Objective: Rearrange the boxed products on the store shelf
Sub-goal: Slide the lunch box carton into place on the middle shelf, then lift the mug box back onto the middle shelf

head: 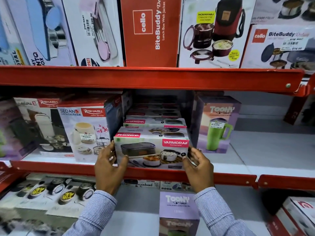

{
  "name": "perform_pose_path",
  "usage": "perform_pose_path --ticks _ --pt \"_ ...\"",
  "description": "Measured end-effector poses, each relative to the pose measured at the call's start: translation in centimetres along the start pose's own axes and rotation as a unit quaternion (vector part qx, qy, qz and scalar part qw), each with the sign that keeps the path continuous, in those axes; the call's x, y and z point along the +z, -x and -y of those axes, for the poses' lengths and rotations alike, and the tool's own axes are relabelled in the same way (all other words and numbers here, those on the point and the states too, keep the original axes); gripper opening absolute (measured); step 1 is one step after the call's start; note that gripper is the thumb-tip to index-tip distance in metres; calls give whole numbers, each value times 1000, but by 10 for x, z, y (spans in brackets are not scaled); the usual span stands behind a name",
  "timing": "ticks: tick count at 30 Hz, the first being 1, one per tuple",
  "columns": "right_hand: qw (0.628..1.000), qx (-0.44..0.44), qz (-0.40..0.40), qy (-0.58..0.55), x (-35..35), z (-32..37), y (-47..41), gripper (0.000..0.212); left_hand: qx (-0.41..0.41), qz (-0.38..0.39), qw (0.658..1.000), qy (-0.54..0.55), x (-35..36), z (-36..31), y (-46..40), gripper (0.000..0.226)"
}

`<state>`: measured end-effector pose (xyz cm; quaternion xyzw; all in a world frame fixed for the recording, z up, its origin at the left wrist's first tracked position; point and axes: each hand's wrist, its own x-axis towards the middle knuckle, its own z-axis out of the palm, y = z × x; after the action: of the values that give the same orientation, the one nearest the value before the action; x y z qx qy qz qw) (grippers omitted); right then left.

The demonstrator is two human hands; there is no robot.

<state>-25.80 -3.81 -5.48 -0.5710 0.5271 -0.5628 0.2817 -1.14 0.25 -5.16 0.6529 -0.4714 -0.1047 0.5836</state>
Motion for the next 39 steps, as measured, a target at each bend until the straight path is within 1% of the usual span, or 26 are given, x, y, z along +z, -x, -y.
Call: perform_pose_path --ticks 2,6,9,11,13,14,15,17,18,19,20,22,24,25,26,28,32,36,39 --pt "1000 -6 -5 -6 0 -2 0 44 5 4 1000 -7 -1 5 -1 63" --pt "1000 -17 -2 -16 -1 -5 -2 45 11 7 1000 -1 2 9 -1 62" --pt "999 -28 11 -27 -5 -3 -1 45 22 -17 1000 14 3 12 2 63" --pt "999 -35 -3 -42 -13 -7 2 44 32 -60 997 46 2 16 12 53" --pt "996 -52 -46 -62 -29 -19 10 36 42 -92 991 89 4 26 32 35" --pt "993 -57 -74 -72 -38 -29 17 31 34 -89 990 104 7 34 47 30" --pt "990 -59 -100 -79 -48 -42 26 26 20 -72 992 105 13 44 63 31" --pt "989 -41 -133 -41 -65 -77 48 23 -19 1 998 67 29 65 97 34" --pt "991 -16 -133 0 -69 -95 58 28 -48 48 997 48 37 74 113 33" --pt "993 22 -114 37 -73 -116 67 37 -91 104 990 36 48 84 126 36" --pt "993 73 -73 62 -74 -136 75 47 -140 166 976 25 59 93 137 43" --pt "980 172 60 79 -72 -168 90 57 -211 275 938 3 78 109 152 62" --pt "954 209 194 91 -65 -185 102 63 -218 340 915 -20 91 120 158 78" --pt "945 207 235 97 -60 -189 106 67 -213 358 909 -27 96 121 160 80" --pt "941 203 254 98 -56 -190 108 69 -209 366 906 -29 100 122 161 79" --pt "943 198 254 79 -50 -188 109 67 -210 360 909 -16 103 120 165 73" --pt "962 163 212 45 -61 -169 111 63 -169 298 939 17 92 96 175 63" --pt "979 113 167 -11 -97 -126 116 54 -63 249 966 28 64 53 185 63" --pt "993 36 108 -36 -127 -82 110 42 20 193 981 21 50 7 186 65"
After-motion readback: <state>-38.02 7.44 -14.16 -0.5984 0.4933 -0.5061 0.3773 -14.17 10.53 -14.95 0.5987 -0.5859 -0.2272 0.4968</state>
